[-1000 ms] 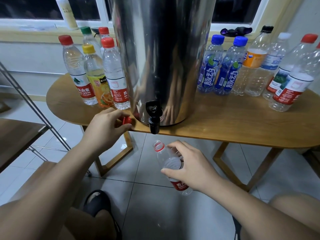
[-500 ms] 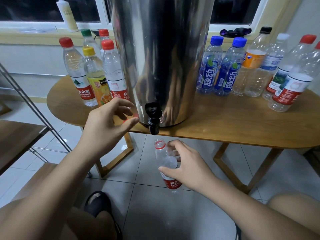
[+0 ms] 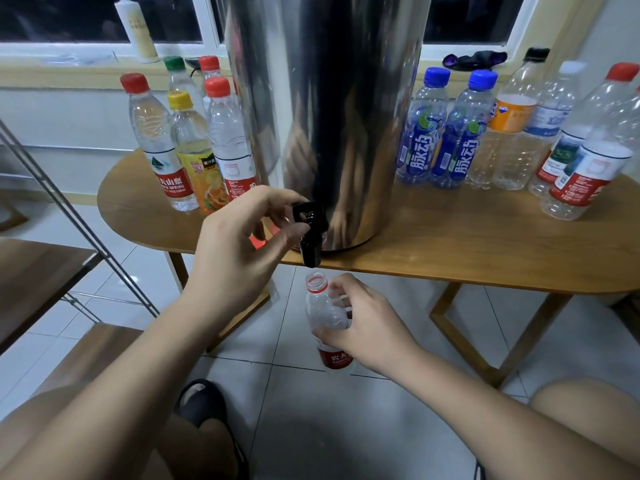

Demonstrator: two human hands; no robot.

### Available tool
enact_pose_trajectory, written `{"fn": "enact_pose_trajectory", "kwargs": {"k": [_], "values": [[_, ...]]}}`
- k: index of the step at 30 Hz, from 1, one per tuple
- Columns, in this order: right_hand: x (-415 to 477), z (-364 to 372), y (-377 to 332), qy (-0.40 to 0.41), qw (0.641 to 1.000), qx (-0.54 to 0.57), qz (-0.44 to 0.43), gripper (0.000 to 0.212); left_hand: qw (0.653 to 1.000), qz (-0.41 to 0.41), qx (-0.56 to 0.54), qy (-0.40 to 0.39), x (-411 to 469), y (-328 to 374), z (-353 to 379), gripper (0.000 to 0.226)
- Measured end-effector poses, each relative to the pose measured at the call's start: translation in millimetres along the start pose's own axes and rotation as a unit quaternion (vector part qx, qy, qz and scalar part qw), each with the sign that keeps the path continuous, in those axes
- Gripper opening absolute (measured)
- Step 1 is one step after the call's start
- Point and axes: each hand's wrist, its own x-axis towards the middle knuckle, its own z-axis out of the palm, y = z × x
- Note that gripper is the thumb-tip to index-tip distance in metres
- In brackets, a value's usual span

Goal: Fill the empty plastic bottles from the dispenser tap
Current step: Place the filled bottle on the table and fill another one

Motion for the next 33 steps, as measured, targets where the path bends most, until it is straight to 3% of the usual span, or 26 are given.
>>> {"fn": "enact_pose_trajectory", "kwargs": {"k": [23, 33], "values": [[1.3, 7.0, -5.5, -0.053, 0.998, -0.013, 0.039, 0.061, 0.991, 0.082, 0.104, 0.024, -6.2, -0.5, 0.4, 0.009], [6.3, 13.7, -3.3, -0.048, 0.996, -0.051, 0.055, 0.067, 0.994, 0.066, 0.087, 0.025, -7.9, -1.0, 1.6, 0.010]]}}
